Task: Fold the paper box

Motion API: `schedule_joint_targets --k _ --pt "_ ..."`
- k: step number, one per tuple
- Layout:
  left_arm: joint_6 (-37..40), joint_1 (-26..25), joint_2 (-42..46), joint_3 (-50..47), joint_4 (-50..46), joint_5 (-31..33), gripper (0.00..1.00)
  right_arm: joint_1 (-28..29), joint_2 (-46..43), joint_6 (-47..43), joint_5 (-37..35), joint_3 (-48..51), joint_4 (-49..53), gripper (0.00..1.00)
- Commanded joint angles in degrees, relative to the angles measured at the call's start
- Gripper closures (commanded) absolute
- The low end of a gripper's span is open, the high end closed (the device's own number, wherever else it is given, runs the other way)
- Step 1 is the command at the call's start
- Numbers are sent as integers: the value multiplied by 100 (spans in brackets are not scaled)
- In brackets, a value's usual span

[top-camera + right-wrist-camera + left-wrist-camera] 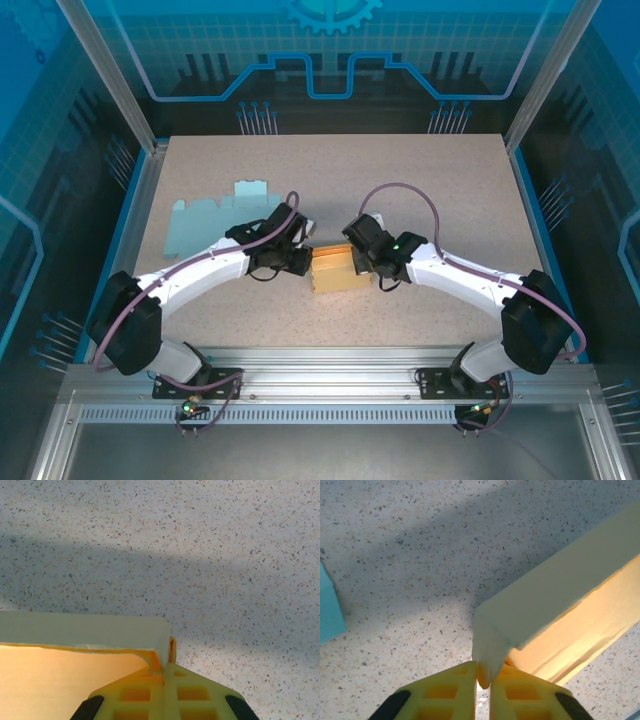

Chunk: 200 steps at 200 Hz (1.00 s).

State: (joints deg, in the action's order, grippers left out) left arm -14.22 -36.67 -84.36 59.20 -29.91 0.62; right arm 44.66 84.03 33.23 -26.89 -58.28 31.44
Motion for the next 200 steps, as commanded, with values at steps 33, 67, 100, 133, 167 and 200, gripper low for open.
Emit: schedule_joint_targets --k 33,67,100,133,167,200 --pt "182 -27 -50 490 -296 -358 100 124 280 43 360 134 305 98" --pt "206 -23 -94 667 -491 -560 100 128 359 25 352 115 310 99" --pt "263 -24 -158 811 -638 -775 100 138 421 8 347 105 325 99" --pt "276 57 -172 915 -679 -1015 100 178 489 -9 283 82 365 100" --pt "252 195 -114 1005 -671 -1202 100 299 603 -27 109 38 455 100" --pt "111 245 -150 1058 -530 -1348 100 467 693 -10 -164 -8 521 100"
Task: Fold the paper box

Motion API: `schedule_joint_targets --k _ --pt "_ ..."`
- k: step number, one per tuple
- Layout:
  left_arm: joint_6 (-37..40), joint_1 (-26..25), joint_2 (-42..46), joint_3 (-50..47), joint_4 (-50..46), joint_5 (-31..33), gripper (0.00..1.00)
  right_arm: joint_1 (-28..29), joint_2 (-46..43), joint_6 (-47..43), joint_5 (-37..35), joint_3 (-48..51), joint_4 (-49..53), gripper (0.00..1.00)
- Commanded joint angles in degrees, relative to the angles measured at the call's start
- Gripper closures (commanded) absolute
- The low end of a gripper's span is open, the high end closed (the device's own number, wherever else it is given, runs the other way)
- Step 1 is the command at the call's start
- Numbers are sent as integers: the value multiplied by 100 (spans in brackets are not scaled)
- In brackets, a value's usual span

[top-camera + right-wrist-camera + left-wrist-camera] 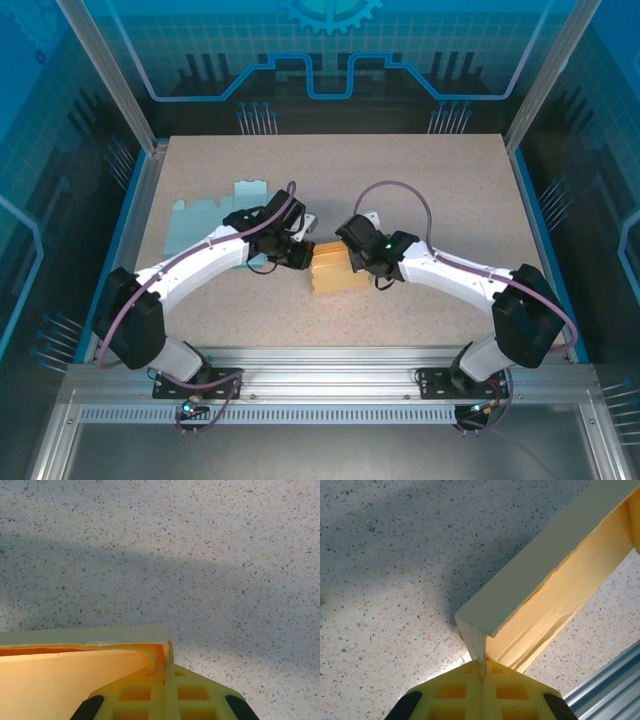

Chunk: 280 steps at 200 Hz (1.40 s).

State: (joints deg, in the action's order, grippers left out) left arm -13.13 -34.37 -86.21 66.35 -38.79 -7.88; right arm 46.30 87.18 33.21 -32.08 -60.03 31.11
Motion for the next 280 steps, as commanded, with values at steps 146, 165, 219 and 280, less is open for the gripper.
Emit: schedule_joint_targets --k 146,165,219,280 --pt "-575 50 -61 362 848 -920 100 512 344 133 -82 353 395 100" --pt "-575 53 -48 259 827 -892 100 511 344 137 -87 351 400 100" --pt "-516 50 95 -229 606 -469 100 511 291 159 -170 336 440 100" --pt "-619 -81 139 -544 1114 -307 100 514 139 203 -218 391 383 99"
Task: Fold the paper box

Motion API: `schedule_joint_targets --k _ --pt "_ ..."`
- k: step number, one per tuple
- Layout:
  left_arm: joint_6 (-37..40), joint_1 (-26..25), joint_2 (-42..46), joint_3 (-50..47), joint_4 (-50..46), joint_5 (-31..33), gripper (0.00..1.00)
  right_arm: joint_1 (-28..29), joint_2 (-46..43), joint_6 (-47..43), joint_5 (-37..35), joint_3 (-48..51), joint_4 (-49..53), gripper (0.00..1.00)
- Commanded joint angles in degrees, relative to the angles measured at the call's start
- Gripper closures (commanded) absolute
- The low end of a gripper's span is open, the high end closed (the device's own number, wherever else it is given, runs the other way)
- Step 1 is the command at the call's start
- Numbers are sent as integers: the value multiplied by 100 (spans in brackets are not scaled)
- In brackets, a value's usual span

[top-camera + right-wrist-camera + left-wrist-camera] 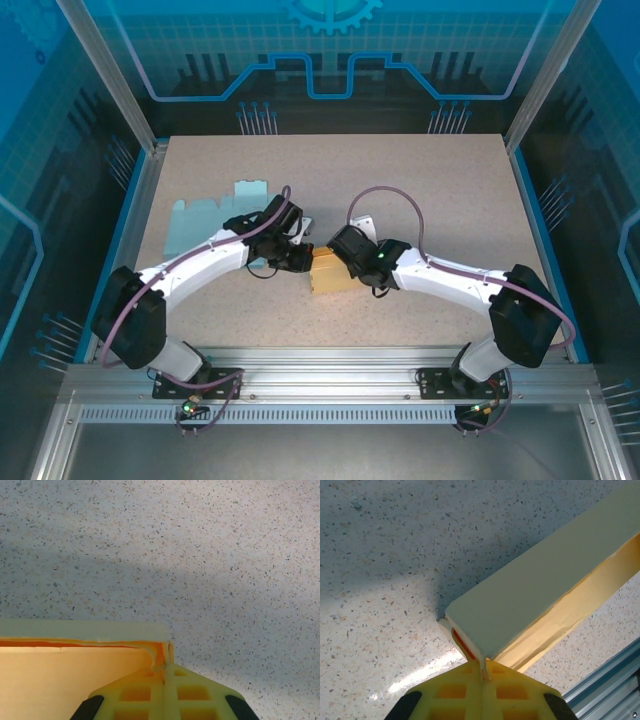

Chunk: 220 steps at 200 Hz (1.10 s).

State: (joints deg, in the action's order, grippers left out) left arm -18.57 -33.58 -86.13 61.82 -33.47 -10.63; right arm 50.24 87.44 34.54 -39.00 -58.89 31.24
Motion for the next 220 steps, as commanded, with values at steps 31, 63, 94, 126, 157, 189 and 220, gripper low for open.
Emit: schedule_joint_targets --k 31,63,94,126,157,189,220 --pt "75 -254 257 -177 990 360 100 118 -114 57 416 308 328 90" --pt "245 -340 332 -263 1287 695 100 117 -370 50 385 317 286 80" --pt "327 -388 303 -387 1522 882 100 94 -499 61 389 370 226 78" --pt "337 -418 184 -451 1633 1032 100 43 -523 79 505 382 159 77" --pt "337 -434 69 -478 1670 1139 100 -4 -523 139 509 333 196 74" --pt "361 -438 -8 -554 1752 1258 100 -78 -608 218 508 348 251 68" --pt "369 -439 -109 -600 1827 1337 100 -128 -699 211 579 367 233 59"
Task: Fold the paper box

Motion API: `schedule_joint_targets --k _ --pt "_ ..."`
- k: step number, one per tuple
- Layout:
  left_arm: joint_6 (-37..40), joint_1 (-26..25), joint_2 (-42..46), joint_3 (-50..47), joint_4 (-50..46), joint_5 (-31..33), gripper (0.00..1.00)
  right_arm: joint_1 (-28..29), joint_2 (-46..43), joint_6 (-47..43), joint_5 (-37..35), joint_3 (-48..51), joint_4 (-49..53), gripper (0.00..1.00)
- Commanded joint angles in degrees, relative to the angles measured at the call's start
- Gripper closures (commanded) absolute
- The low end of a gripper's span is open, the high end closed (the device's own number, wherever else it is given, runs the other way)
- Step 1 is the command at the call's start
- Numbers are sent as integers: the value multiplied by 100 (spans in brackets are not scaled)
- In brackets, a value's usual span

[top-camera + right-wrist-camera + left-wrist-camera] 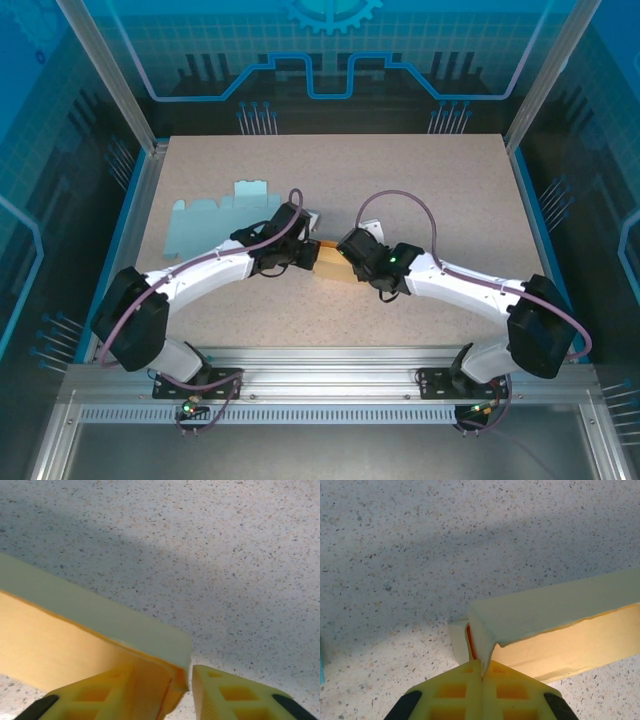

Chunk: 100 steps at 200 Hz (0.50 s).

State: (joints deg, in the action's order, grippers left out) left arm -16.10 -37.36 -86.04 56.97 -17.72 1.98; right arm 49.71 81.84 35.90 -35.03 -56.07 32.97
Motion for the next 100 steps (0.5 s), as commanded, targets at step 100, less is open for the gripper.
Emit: schedule_joint_targets --k 100 --pt "133 -110 -221 -36 216 223 100 -521 -939 137 788 70 54 27"
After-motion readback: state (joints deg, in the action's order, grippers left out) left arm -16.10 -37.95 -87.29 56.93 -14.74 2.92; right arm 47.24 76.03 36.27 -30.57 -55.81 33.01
